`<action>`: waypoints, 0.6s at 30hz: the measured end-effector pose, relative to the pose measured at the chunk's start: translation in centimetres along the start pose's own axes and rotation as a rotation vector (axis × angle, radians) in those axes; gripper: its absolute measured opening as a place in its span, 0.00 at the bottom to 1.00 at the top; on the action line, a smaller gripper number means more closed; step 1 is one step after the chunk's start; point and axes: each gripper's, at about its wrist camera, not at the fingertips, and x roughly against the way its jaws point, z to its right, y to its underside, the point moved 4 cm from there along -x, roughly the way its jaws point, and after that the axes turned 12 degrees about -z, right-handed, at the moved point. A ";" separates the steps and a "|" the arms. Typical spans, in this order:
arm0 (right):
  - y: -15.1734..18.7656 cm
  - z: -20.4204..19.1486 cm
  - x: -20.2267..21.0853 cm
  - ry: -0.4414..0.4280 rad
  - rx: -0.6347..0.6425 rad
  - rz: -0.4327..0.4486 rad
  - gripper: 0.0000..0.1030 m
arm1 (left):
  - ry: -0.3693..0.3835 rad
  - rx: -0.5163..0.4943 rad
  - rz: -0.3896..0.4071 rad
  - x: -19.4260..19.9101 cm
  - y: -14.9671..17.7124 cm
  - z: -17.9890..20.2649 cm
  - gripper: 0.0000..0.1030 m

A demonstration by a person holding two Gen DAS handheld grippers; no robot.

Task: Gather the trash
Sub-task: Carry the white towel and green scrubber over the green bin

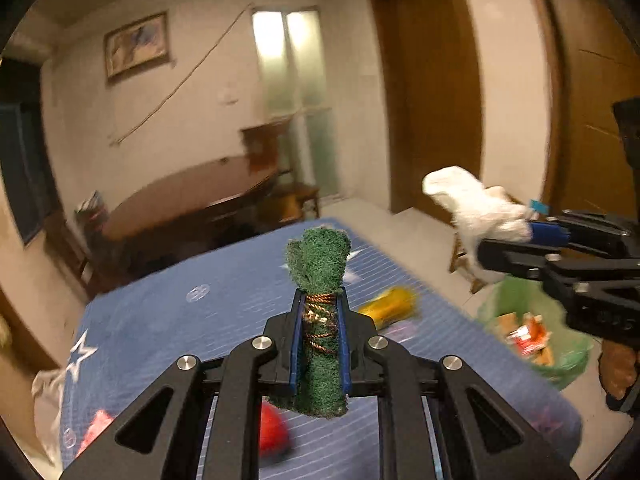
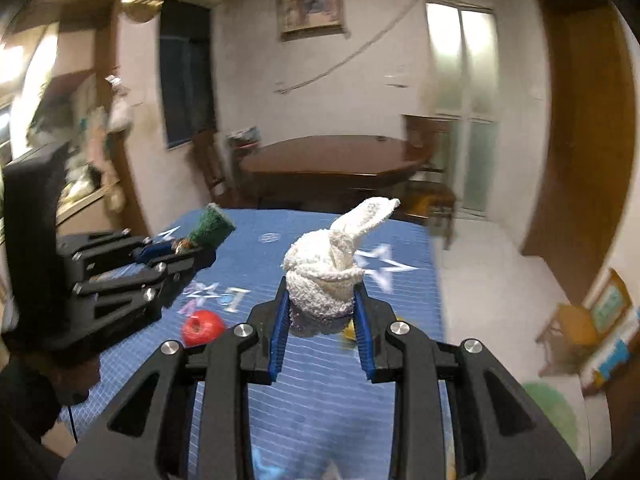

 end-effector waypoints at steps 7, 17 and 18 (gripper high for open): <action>3.1 6.9 5.9 0.203 -0.084 0.034 0.27 | 0.086 -0.131 0.040 0.2 -2.9 13.5 0.15; 8.8 16.6 8.0 0.351 -0.243 -0.029 0.27 | 0.180 -0.273 0.010 -2.9 -4.3 27.5 0.15; 9.3 17.0 7.9 0.353 -0.254 -0.035 0.27 | 0.185 -0.281 0.004 -3.3 -4.2 28.4 0.15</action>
